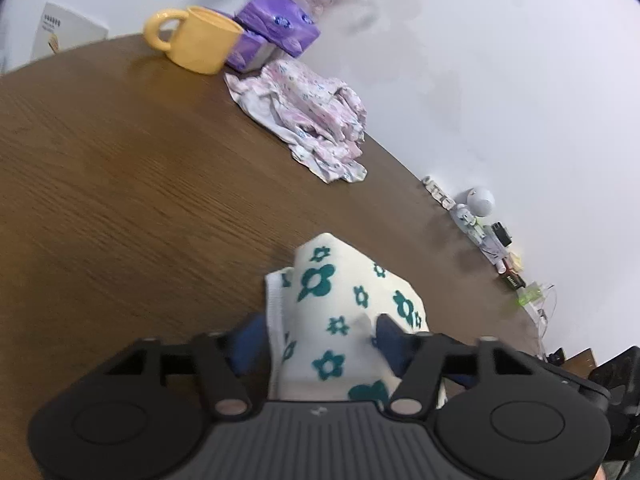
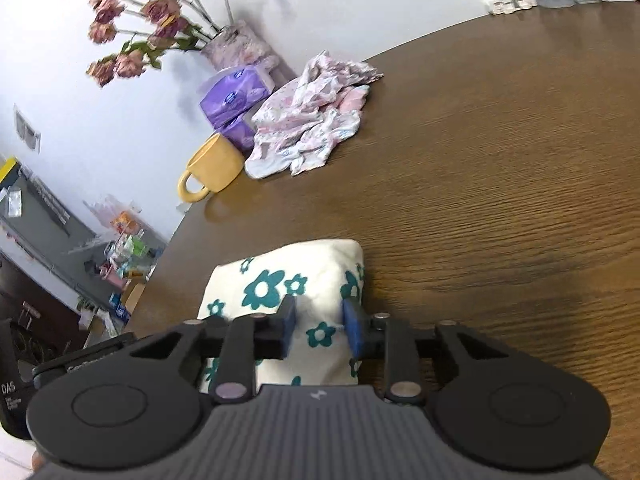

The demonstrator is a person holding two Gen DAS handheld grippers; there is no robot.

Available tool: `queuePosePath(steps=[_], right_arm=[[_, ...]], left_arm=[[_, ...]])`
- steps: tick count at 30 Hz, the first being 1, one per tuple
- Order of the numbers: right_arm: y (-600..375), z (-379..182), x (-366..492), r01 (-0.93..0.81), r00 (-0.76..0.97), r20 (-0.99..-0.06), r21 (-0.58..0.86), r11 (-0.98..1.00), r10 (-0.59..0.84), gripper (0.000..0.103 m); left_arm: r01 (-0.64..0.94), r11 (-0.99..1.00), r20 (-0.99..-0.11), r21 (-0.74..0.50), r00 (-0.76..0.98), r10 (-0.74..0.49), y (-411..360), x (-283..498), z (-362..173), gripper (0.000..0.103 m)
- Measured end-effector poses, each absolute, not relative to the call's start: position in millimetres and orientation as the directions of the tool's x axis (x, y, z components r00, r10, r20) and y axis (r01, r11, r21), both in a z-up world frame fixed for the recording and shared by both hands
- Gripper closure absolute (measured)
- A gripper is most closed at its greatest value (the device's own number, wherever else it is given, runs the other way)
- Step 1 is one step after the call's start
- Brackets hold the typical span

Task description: Fold clothes

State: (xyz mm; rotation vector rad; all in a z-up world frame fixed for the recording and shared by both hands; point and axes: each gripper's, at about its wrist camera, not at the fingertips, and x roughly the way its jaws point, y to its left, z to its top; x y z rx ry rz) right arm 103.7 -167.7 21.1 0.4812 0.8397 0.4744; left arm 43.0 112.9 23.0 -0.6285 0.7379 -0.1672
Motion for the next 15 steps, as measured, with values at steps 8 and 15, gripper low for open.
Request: queuePosePath(steps=[8, 15], right_arm=[[-167.9, 24.4, 91.3, -0.222, 0.574, -0.579, 0.570, 0.791, 0.578, 0.077], [-175.8, 22.0, 85.4, -0.196, 0.590, -0.563, 0.596, 0.779, 0.579, 0.076]], left_arm=[[-0.023, 0.805, -0.571, -0.593, 0.717, -0.400, 97.0, 36.2, 17.1, 0.064], [-0.056, 0.796, -0.567, -0.602, 0.732, -0.377, 104.0, 20.7, 18.8, 0.046]])
